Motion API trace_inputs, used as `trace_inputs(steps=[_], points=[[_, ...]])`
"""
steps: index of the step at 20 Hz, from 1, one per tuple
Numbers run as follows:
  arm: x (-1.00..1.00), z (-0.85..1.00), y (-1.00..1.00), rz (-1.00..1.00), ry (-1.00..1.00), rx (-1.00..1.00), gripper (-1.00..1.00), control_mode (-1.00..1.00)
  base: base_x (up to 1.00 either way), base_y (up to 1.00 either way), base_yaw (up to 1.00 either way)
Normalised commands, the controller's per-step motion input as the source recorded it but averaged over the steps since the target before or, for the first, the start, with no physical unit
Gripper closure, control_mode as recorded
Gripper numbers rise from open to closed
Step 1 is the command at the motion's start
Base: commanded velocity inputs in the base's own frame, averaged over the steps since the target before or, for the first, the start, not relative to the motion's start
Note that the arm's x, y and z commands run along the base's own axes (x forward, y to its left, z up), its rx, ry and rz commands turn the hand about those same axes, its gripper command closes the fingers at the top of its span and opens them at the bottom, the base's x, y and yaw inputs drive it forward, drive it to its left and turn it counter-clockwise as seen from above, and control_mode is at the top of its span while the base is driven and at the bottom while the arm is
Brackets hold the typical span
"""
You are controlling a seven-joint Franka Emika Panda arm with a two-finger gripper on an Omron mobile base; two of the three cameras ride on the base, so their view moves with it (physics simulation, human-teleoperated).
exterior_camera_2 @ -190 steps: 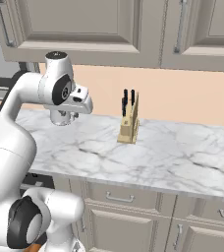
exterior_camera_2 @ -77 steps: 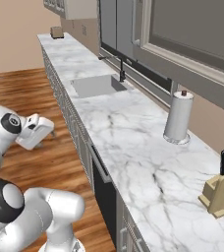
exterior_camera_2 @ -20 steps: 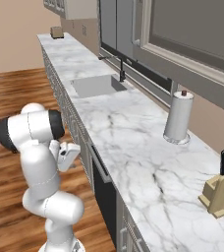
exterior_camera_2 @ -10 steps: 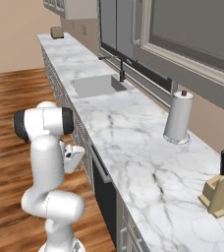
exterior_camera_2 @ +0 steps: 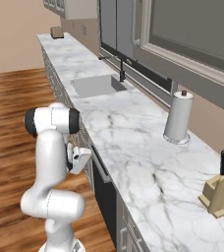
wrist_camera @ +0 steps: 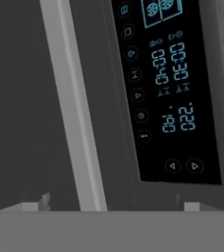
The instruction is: Open the dishwasher door and pull out the top rack.
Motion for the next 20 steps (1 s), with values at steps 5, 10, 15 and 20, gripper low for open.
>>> trace_inputs(steps=[5,10,15,20], points=[[0.34,-0.34,-0.17,0.0,0.0,0.0,-1.0,-1.0,0.0,0.0,0.0],[0.29,-0.32,-0.14,0.0,0.0,0.0,-1.0,-1.0,0.0,0.0,0.0],[0.27,-0.33,-0.11,0.0,0.0,-0.02,-1.0,-1.0,0.0,0.0,0.0],[0.24,-0.32,-0.11,0.0,0.0,-0.03,-1.0,-1.0,0.0,0.0,0.0]])
